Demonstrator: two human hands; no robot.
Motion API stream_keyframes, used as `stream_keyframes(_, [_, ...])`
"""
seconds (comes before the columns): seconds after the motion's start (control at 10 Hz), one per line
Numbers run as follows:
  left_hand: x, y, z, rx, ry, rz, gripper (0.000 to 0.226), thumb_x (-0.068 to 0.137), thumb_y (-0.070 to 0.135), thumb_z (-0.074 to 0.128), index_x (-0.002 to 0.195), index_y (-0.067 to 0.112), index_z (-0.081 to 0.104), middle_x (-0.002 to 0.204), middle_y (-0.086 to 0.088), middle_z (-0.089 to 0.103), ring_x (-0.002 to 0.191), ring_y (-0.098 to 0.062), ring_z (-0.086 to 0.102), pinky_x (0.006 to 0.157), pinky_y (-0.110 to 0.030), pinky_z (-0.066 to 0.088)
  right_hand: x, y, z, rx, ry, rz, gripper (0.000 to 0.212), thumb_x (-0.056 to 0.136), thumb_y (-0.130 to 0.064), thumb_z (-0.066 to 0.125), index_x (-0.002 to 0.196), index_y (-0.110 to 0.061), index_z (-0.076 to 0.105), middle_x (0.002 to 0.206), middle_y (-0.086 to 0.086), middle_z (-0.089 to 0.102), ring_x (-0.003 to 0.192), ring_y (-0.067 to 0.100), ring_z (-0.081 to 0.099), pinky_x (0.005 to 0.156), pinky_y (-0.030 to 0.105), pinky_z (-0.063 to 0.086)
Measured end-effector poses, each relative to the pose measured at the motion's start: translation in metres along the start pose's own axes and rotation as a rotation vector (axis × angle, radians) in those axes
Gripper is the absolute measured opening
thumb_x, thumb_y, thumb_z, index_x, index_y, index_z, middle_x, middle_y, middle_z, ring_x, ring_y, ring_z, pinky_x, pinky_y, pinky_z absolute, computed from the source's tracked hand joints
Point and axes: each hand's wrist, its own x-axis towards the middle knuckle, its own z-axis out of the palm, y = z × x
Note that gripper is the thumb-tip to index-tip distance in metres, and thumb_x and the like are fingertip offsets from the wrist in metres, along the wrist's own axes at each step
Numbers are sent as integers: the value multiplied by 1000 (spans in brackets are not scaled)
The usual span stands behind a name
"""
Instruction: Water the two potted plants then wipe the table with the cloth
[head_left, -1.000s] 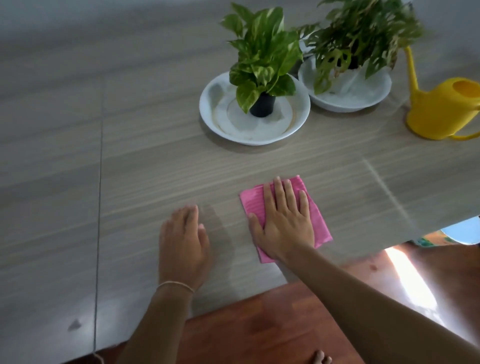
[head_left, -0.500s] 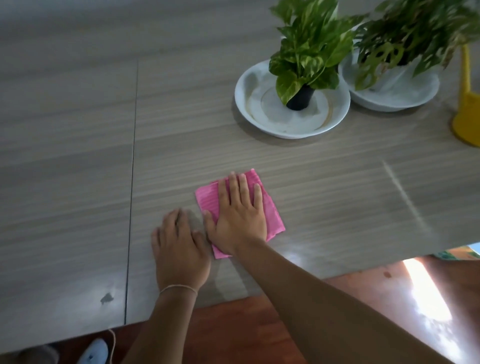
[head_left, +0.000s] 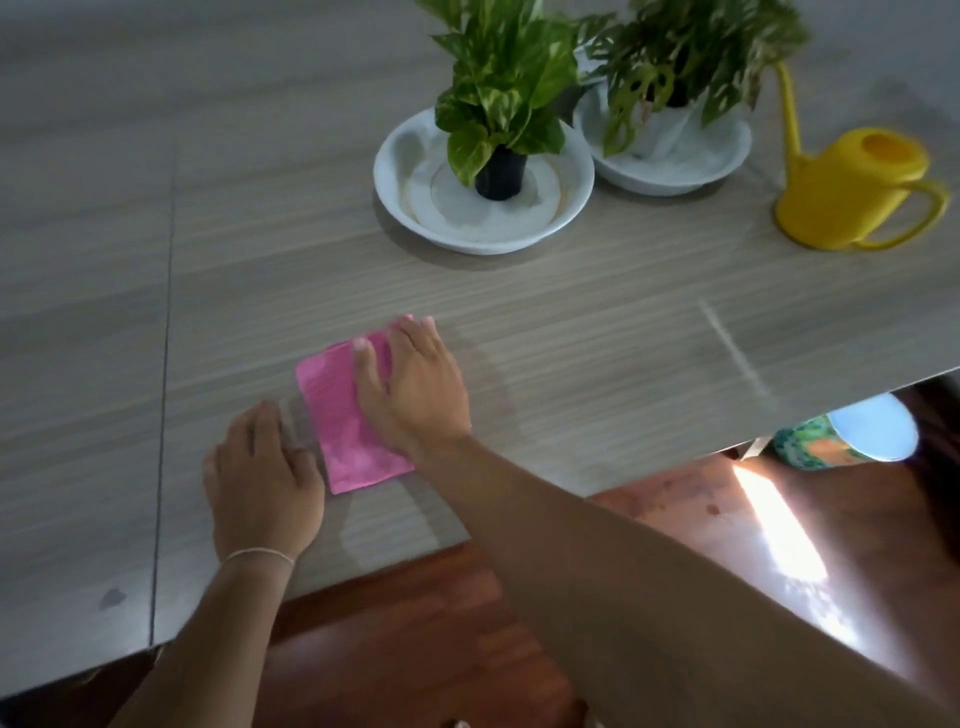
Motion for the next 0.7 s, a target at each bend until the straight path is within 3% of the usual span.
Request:
stream_keyframes(0.1, [0,14,-6,-98,47,0,63,86,31,31,135,-8,43,130,-35,50,123,-50,46,108,-65,38,-6,46,-55,-63,44,-130,67,101,-50,31,145,-3,49,154,15,48,151,33,31,122,42,27])
stream_keyframes(0.2, [-4,74,-9,-238,75,196,65,93,29,34,145,-9,33,140,-35,44,132,-50,41,113,-64,35,-3,118,-116,-274,116,-231,57,102,-45,38,140,-6,56,147,14,55,144,35,43,115,49,38])
stream_keyframes(0.3, [-5,156,3,-353,8,330,68,98,34,37,156,0,22,155,-28,36,145,-41,34,121,-55,31,-3,182,-175,-449,149,-181,50,104,-47,38,136,-14,60,144,11,57,140,35,47,107,53,44])
stream_keyframes(0.4, [-6,227,38,-292,-105,461,72,99,40,32,159,5,14,163,-22,26,151,-35,25,123,-50,28,-8,218,-220,-562,108,-86,60,102,-54,28,143,-19,54,151,7,52,148,32,37,116,46,32])
stream_keyframes(0.5, [-1,263,74,-113,-243,532,79,95,48,22,160,2,13,165,-21,21,153,-36,22,123,-49,23,-11,235,-238,-599,100,-76,59,102,-50,31,149,-18,47,155,7,47,151,28,31,119,41,23])
stream_keyframes(0.6, [8,267,91,7,-270,516,84,91,52,15,159,3,19,166,-18,24,155,-34,19,125,-48,17,-9,236,-243,-626,124,-95,57,103,-48,38,153,-20,40,159,6,43,153,26,26,122,37,16])
stream_keyframes(0.7, [7,263,99,61,-184,505,80,91,50,25,153,0,35,160,-19,37,151,-35,30,123,-49,22,-2,241,-242,-650,94,-89,62,105,-50,40,157,-19,32,165,3,33,156,25,18,125,41,8])
